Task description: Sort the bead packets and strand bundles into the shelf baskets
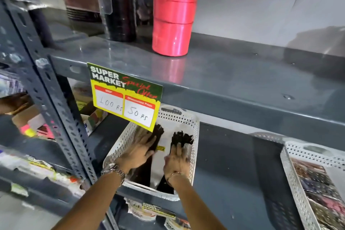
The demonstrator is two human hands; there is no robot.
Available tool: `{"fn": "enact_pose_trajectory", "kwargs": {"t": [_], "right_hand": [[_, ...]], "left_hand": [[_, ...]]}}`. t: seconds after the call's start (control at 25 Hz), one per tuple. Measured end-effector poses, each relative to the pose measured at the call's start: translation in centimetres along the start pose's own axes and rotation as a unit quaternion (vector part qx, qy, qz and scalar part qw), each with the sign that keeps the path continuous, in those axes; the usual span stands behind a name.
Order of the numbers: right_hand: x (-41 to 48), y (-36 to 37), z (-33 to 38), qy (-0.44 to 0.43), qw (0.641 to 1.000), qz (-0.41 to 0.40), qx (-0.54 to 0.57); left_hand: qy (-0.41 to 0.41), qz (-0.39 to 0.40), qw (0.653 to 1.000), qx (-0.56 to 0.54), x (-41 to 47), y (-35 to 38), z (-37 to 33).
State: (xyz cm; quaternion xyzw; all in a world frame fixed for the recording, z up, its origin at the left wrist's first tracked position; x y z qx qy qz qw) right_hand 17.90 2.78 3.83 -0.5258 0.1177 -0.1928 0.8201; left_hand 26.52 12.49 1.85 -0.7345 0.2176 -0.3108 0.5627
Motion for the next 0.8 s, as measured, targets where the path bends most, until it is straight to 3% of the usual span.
{"fn": "enact_pose_trajectory", "kwargs": {"t": [0.08,0.16,0.28,0.68,0.8], "right_hand": [[-0.6,1.9,-0.1,-0.017,0.998,0.060,-0.032],[-1.0,3.5,-1.2,0.001,0.994,0.106,-0.039],[-1.2,3.3,-1.7,0.019,0.995,0.098,-0.028],[-1.1,2.4,-1.3,0.046,0.995,0.085,0.016],[-1.3,1.1,-0.6,0.032,0.997,0.063,0.011]], "left_hand": [[0.061,0.038,0.993,0.092,-0.2,1.1,-1.1],[0.048,0.093,0.986,0.127,-0.4,1.8,-0.8],[0.044,0.115,0.983,0.137,0.0,2.1,-0.7],[0.084,0.027,0.988,0.123,0.9,-0.7,-2.4],[0.043,-0.082,0.991,0.101,1.1,-3.0,-2.9]]}}
Point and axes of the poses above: each hand's wrist, its own x-axis towards the middle knuckle, its own y-axis out of the palm, z = x × y, the point moved 10 cm from there along x, towards the middle knuckle, and after that the axes turned 9 degrees about -z, right-handed, at the moved point
